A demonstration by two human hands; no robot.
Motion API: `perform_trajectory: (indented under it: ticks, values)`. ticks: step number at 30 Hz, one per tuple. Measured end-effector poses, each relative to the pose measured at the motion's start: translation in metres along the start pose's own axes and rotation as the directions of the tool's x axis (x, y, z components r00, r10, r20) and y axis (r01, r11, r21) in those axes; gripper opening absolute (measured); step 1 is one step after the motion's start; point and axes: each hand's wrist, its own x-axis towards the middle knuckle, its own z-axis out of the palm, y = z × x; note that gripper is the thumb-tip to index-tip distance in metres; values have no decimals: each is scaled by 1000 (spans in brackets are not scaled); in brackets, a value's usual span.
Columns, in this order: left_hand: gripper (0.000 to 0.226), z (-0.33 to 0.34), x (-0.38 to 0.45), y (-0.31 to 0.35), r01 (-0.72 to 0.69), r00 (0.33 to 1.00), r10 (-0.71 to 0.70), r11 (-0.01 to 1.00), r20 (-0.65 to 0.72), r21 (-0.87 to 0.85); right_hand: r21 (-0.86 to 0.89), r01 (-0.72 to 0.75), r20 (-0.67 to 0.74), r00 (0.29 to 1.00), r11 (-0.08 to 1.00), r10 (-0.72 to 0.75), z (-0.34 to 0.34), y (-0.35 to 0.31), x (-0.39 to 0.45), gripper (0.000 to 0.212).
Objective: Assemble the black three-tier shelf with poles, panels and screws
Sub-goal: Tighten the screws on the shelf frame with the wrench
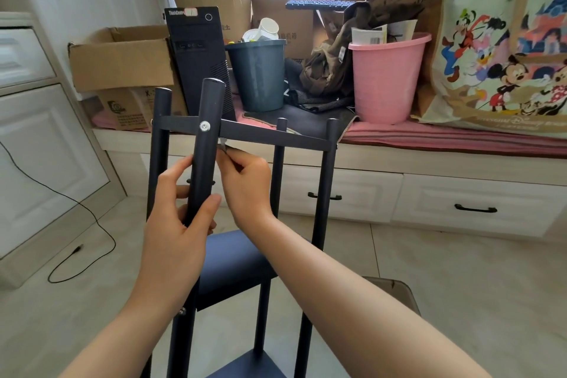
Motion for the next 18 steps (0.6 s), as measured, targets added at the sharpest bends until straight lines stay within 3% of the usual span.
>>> perform_trajectory:
  ticks: [5,10,11,15,18]
  values:
    - [48,0,3,-2,-2,1000,2,1000,-9,-13,16,-212,86,974,977,210,-16,-6,-4,20]
    - [46,3,2,2,4,1000,-4,1000,6,-28,-19,-404,155,903,915,401,-36,-11,-12,23]
    - [47,4,1,4,5,1000,-5,1000,13,-21,-22,-469,173,868,883,466,-40,-11,-17,25]
    - [48,7,-1,11,30,999,-30,1000,24,-4,79,-767,340,622,637,706,-44,-15,-46,27]
    - [46,8,-2,15,28,999,-28,999,15,24,83,-816,357,561,573,747,-44,-18,-63,23]
